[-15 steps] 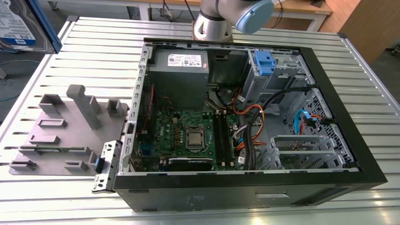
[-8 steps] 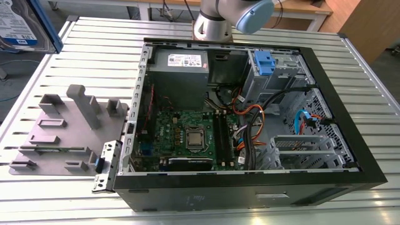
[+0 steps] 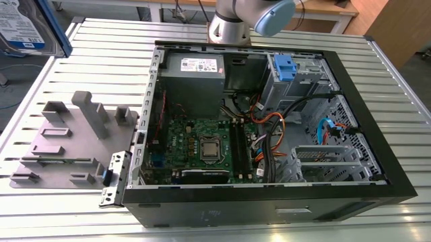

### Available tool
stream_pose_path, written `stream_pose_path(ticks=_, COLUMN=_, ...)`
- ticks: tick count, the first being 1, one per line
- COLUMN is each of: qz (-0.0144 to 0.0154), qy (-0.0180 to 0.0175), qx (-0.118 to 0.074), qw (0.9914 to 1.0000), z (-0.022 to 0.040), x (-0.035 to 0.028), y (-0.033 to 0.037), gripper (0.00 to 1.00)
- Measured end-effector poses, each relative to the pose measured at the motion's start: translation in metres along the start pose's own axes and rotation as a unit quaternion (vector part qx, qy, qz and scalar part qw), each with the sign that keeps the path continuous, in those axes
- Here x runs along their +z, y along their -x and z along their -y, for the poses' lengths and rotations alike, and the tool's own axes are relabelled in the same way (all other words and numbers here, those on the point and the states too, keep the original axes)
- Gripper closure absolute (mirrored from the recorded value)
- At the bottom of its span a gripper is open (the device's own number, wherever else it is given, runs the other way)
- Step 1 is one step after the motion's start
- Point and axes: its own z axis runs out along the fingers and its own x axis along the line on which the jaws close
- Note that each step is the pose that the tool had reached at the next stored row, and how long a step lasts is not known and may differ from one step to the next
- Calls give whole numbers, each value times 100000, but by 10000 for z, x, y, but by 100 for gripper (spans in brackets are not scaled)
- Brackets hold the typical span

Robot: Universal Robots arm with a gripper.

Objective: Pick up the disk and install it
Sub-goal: 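Pick up the disk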

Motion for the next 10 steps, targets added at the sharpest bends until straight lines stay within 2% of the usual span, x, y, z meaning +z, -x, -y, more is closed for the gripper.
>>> stream_pose_path(ticks=10, qz=0, qy=-1, qx=0, qw=100000, z=139, x=-6, y=8, gripper=65)
